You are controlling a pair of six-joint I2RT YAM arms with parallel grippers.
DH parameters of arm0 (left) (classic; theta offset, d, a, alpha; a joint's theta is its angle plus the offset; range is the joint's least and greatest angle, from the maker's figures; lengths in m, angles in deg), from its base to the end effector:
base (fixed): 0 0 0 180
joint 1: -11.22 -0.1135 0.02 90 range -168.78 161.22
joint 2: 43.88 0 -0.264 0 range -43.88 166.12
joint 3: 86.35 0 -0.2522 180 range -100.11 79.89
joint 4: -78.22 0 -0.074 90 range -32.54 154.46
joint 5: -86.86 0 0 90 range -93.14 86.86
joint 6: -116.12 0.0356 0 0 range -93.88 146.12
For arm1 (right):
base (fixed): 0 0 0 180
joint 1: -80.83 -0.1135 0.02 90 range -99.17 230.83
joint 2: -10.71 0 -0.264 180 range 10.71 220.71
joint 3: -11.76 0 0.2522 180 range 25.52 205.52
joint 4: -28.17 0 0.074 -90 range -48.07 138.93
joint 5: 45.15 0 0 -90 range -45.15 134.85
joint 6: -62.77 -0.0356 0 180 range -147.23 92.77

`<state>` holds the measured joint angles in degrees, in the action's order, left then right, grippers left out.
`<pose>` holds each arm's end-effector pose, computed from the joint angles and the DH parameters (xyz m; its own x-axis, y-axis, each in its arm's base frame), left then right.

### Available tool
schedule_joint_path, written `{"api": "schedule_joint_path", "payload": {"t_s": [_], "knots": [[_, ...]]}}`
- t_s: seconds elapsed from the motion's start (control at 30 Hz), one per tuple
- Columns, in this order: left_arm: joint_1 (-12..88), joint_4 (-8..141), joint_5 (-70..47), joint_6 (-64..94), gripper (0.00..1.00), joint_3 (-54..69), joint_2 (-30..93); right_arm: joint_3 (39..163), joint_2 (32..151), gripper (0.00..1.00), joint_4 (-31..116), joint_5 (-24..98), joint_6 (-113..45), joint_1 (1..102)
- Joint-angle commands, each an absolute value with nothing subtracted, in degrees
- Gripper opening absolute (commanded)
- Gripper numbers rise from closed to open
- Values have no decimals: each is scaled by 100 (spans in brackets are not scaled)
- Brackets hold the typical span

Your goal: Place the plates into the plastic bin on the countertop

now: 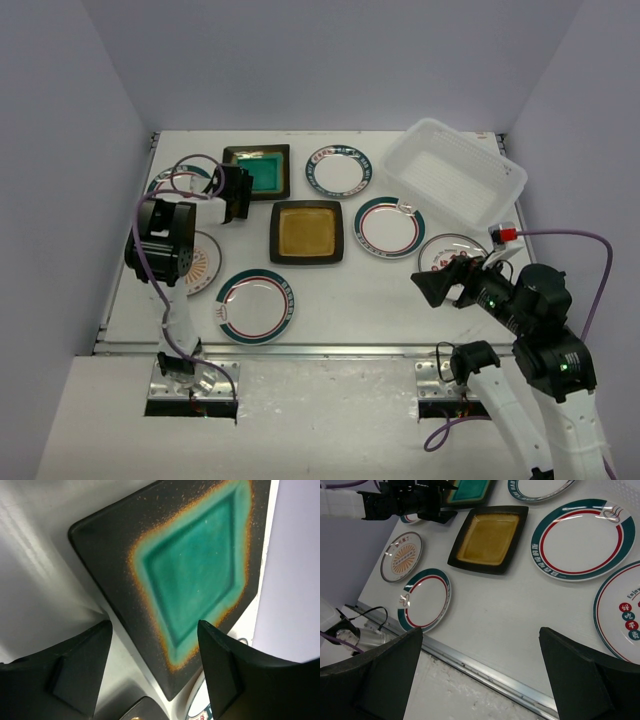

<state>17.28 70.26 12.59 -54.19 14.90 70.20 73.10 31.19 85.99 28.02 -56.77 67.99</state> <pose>0.4110 -0.0339 0.1344 -0.0215 -0.9519 -0.3058 -0.6881 0.2360 -0.6862 0.0628 0.0249 0.3393 -0.4854 0.3734 -0.7905 -0.2798 0.7903 0.5451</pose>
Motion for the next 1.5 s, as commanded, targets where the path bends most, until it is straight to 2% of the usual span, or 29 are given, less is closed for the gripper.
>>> {"api": "schedule_joint_path", "payload": {"t_s": [0.0,0.03,0.1,0.23,0.37,0.4,0.6,0.8,1.47], "knots": [[1685,6772,1211,-5587,60,1392,7326,7372,3066,99,8300,2959,-5690,6824],[1684,6748,1222,-5615,57,1368,7362,7389,3066,99,8307,2974,-5676,6818],[1675,6780,1185,-5619,42,1310,7483,7432,3057,99,8316,2976,-5675,6825],[1667,6707,1128,-5576,31,1167,7579,7444,3012,99,8348,3081,-5645,6826],[1646,6695,1052,-5652,2,1127,7606,7518,3019,99,8386,3222,-5592,6826],[1635,6719,1004,-5658,0,1125,7615,7539,3022,99,8386,3228,-5588,6826],[1632,7365,785,-5819,0,1509,7414,7624,3000,99,8429,3276,-5527,6818],[1588,9376,320,-5980,0,2257,7062,7573,2954,99,8456,3324,-5493,6826],[1465,10346,-187,-5377,0,2748,5375,6747,3622,99,7784,2950,-5637,6826]]}}
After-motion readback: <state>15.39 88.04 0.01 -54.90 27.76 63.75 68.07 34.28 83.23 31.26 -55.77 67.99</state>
